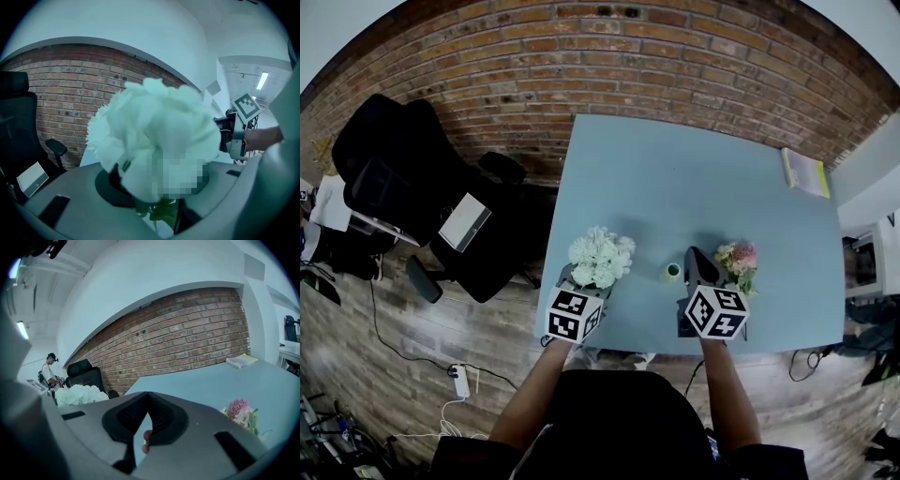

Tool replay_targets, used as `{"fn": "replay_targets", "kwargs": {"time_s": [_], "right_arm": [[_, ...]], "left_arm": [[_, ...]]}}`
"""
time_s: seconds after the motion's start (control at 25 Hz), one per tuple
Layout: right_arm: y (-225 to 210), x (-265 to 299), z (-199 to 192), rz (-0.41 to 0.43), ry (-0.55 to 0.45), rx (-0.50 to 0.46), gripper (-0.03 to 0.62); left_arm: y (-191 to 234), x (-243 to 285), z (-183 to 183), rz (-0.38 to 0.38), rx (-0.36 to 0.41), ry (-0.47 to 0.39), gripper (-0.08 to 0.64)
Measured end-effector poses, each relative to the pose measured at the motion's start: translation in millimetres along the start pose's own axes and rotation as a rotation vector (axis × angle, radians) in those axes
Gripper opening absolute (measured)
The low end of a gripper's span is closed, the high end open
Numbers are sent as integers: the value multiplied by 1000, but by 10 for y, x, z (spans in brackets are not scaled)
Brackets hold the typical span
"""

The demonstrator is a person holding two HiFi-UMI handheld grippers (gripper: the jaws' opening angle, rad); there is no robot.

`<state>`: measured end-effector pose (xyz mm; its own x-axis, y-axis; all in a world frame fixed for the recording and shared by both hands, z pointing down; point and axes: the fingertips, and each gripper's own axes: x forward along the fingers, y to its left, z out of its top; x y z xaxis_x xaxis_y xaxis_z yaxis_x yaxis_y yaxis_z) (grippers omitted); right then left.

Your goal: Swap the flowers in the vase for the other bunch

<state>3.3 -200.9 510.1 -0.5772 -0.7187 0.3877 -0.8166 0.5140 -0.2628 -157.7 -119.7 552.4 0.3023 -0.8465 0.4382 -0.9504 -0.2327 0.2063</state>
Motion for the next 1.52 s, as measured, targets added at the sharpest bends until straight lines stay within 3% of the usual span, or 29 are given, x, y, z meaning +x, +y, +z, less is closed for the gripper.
{"fn": "replay_targets", "kwargs": {"time_s": [0.72,1.52], "right_arm": [[17,36,-19,-19,13,-10,12],[-60,2,-83,-53,31,-25,12]], "left_arm": [[126,143,-356,6,-30,96,216],[306,296,-900,24,-130,214,216]]}}
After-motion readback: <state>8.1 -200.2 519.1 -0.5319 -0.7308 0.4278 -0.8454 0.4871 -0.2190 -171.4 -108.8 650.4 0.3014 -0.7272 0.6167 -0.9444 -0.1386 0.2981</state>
